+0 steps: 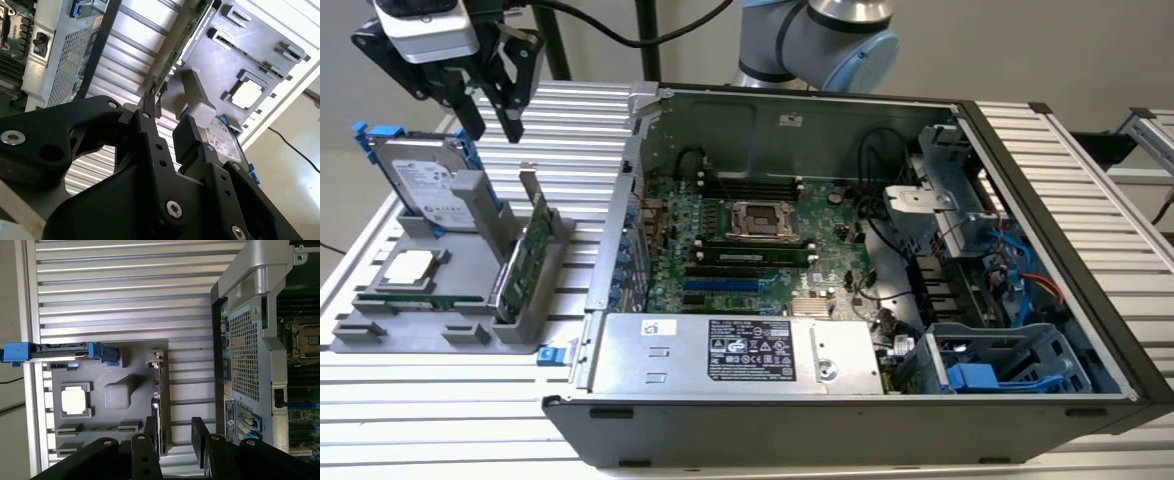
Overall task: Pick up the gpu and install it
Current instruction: 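Pick up the gpu and move the gpu toward the slot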
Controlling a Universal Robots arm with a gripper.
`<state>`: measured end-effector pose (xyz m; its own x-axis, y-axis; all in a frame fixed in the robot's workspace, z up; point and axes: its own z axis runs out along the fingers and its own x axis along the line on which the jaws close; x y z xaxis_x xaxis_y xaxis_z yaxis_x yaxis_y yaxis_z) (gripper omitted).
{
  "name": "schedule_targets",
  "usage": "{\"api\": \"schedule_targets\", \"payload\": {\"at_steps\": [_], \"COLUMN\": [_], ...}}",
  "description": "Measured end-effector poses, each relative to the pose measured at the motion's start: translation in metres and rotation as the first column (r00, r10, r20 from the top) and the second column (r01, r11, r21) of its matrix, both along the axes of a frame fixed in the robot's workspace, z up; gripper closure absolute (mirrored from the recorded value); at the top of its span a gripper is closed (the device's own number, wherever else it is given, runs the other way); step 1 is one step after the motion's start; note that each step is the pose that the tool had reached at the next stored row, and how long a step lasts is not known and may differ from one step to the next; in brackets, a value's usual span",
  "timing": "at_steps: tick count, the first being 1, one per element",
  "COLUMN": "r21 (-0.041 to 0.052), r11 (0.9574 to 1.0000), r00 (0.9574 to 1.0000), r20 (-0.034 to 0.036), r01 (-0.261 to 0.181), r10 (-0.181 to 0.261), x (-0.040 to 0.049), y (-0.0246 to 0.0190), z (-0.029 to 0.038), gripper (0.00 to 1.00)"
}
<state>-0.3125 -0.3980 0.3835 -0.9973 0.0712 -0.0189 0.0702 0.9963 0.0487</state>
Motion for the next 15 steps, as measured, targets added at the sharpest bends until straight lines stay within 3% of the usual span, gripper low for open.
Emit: {"api": "schedule_targets", "payload": {"at_steps": [15], "r21": [0.0], "r11": [1.0], "r00": [1.0], "r20": [0.0], "r01": [0.0], "r10": [0.0], "x": [0.0], "y": [0.0], "z": [-0.0032], "gripper": [0.0]}}
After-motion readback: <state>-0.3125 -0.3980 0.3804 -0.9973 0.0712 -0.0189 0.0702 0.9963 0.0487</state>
